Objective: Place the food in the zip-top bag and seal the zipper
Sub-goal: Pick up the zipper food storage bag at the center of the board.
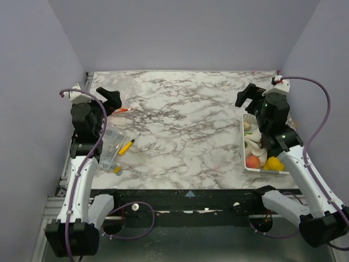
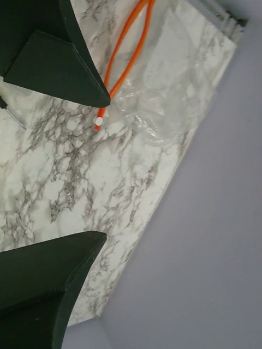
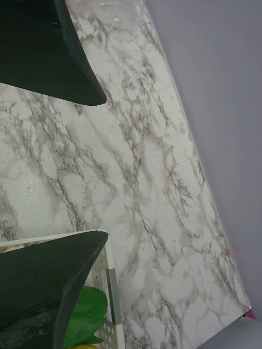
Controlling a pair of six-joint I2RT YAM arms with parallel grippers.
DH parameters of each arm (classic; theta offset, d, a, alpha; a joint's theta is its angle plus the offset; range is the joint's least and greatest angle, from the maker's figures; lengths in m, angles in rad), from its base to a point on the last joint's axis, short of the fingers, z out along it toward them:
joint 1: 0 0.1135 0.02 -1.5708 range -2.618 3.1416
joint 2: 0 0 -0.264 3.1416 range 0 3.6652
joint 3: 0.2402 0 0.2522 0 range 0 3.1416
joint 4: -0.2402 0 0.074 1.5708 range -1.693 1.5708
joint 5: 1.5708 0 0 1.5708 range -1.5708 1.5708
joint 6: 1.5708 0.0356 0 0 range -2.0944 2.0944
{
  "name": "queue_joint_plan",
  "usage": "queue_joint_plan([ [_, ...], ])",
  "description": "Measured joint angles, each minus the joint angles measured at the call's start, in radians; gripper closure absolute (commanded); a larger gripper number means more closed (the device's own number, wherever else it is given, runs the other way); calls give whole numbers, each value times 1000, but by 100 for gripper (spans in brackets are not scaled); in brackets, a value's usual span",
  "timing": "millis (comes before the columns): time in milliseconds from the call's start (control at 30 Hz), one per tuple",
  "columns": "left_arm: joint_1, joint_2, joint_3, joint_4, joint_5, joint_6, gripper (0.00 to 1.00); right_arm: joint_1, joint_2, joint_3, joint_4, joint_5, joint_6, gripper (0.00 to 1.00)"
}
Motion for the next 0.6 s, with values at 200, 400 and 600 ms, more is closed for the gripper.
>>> queue_joint_plan([
  [200, 214, 181, -51, 31, 255, -225, 1, 0, 92, 56, -41, 16, 61, 0],
  [400, 351, 343, -130, 228, 450, -435, 2, 0, 25, -53, -7, -81, 74, 0],
  [600, 441, 549, -209, 572, 528, -659, 7, 0, -39, -150, 44, -199, 92, 0],
])
